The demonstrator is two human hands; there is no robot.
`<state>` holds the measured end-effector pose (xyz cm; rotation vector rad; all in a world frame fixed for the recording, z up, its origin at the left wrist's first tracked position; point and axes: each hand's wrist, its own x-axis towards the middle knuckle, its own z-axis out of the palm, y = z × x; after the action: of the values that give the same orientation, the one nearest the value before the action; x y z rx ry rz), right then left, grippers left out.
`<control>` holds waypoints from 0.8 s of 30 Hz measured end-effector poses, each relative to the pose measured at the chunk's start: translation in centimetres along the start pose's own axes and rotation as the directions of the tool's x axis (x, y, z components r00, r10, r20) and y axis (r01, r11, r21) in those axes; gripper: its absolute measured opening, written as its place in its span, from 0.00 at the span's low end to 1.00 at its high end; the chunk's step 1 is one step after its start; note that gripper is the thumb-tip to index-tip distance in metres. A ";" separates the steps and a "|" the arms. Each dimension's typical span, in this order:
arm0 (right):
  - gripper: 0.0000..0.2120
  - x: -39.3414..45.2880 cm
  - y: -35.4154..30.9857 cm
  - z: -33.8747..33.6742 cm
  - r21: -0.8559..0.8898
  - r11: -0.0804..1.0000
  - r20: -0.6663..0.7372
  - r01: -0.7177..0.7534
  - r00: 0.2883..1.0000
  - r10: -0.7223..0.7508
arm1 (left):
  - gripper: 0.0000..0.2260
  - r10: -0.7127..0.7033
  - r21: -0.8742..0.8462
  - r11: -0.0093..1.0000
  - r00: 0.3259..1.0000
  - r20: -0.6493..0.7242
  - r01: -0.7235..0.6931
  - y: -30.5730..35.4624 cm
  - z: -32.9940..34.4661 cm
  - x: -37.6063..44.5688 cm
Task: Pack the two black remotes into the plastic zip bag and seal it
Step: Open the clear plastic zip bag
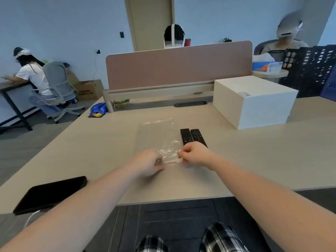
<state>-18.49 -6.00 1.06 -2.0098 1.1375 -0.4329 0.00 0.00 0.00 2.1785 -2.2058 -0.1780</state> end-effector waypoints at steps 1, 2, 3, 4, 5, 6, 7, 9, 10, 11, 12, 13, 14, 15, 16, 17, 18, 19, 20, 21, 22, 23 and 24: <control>0.11 -0.1 -0.1 0.3 0.007 1.000 0.010 -0.010 1.000 0.010 | 0.11 0.021 0.018 1.000 1.000 -0.015 -0.021 0.0 0.2 -0.2; 0.11 -0.2 -0.1 0.5 0.026 0.999 0.010 -0.022 1.000 0.022 | 0.09 0.035 0.024 0.999 0.998 -0.047 -0.034 -0.1 0.5 -0.1; 0.11 -0.3 -0.1 0.9 0.044 0.999 0.027 -0.029 0.999 0.028 | 0.09 0.031 0.035 0.999 0.998 -0.052 -0.030 -0.3 0.8 -0.2; 0.10 -0.5 -0.1 1.2 0.069 0.997 0.044 -0.031 0.999 0.028 | 0.10 0.015 0.037 0.999 0.998 -0.063 -0.013 -0.4 0.9 -0.3; 0.10 -0.6 0.0 1.5 0.090 0.995 0.068 -0.039 0.997 0.033 | 0.10 0.003 0.036 0.999 0.998 -0.061 -0.001 -0.5 1.0 -0.2; 0.10 -0.7 0.1 1.8 0.101 0.994 0.079 -0.051 0.996 0.043 | 0.10 0.000 0.037 0.999 0.998 -0.068 0.003 -0.6 1.2 0.0; 0.11 -0.8 0.2 2.1 0.114 0.991 0.082 -0.068 0.995 0.058 | 0.10 -0.006 0.036 0.999 0.997 -0.074 0.008 -0.7 1.2 0.1; 0.12 -0.8 0.6 2.4 0.174 0.979 0.069 -0.109 0.993 0.099 | 0.10 -0.027 0.015 0.999 0.994 -0.104 0.028 -0.5 1.3 0.1; 0.12 -0.7 0.8 2.5 0.216 0.967 0.063 -0.132 0.991 0.122 | 0.10 -0.045 -0.024 0.999 0.991 -0.129 0.043 -0.3 1.3 0.2; 0.12 -0.6 0.9 2.5 0.251 0.957 0.062 -0.149 0.988 0.138 | 0.10 -0.067 -0.087 0.995 0.985 -0.159 0.054 -0.1 1.3 0.2; 0.11 -0.4 0.9 2.5 0.286 0.945 0.068 -0.158 0.987 0.144 | 0.10 -0.087 -0.163 0.985 0.978 -0.191 0.055 0.2 1.4 0.3; 0.11 -0.1 0.9 2.5 0.326 0.931 0.085 -0.166 0.986 0.146 | 0.09 -0.100 -0.247 0.968 0.971 -0.217 0.045 0.6 1.4 0.3; 0.11 0.1 0.7 2.6 0.377 0.908 0.111 -0.180 0.983 0.149 | 0.08 -0.109 -0.328 0.944 0.968 -0.225 0.030 0.9 1.4 0.4; 0.12 0.3 0.6 2.7 0.432 0.880 0.140 -0.199 0.978 0.153 | 0.08 -0.108 -0.395 0.919 0.970 -0.217 0.013 1.2 1.4 0.5; 0.15 0.6 0.5 3.0 0.474 0.852 0.162 -0.220 0.974 0.161 | 0.07 -0.108 -0.444 0.896 0.974 -0.198 0.009 1.4 1.4 0.6; 0.18 0.8 0.4 3.3 0.504 0.832 0.166 -0.234 0.971 0.173 | 0.07 -0.101 -0.470 0.883 0.979 -0.177 0.006 1.4 1.4 0.7; 0.19 1.0 0.3 3.4 0.522 0.817 0.159 -0.246 0.969 0.190 | 0.07 -0.098 -0.484 0.875 0.982 -0.159 0.009 1.3 1.3 0.7; 0.20 1.2 0.3 3.6 0.538 0.804 0.149 -0.255 0.967 0.207 | 0.07 -0.097 -0.493 0.870 0.985 -0.143 0.014 1.1 1.3 0.8; 0.19 1.3 0.4 3.6 0.557 0.788 0.140 -0.262 0.965 0.221 | 0.07 -0.093 -0.501 0.865 0.988 -0.124 0.018 0.7 1.4 0.8; 0.18 1.3 0.4 3.6 0.578 0.771 0.136 -0.265 0.964 0.229 | 0.07 -0.085 -0.501 0.865 0.990 -0.109 0.019 0.5 1.5 0.8; 0.16 1.3 0.5 3.6 0.594 0.758 0.138 -0.269 0.963 0.233 | 0.07 -0.081 -0.498 0.867 0.992 -0.096 0.023 0.4 1.6 0.8; 0.14 1.3 0.5 3.5 0.605 0.748 0.142 -0.271 0.962 0.234 | 0.08 -0.081 -0.493 0.870 0.992 -0.094 0.024 0.3 1.8 0.8; 0.12 1.3 0.5 3.5 0.610 0.744 0.142 -0.273 0.961 0.236 | 0.08 -0.084 -0.486 0.873 0.992 -0.098 0.026 0.3 1.9 0.8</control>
<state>-15.95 -5.66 -1.70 -1.2532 1.0368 -0.5254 -0.52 -0.69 -1.92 1.9136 -1.7882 -0.5291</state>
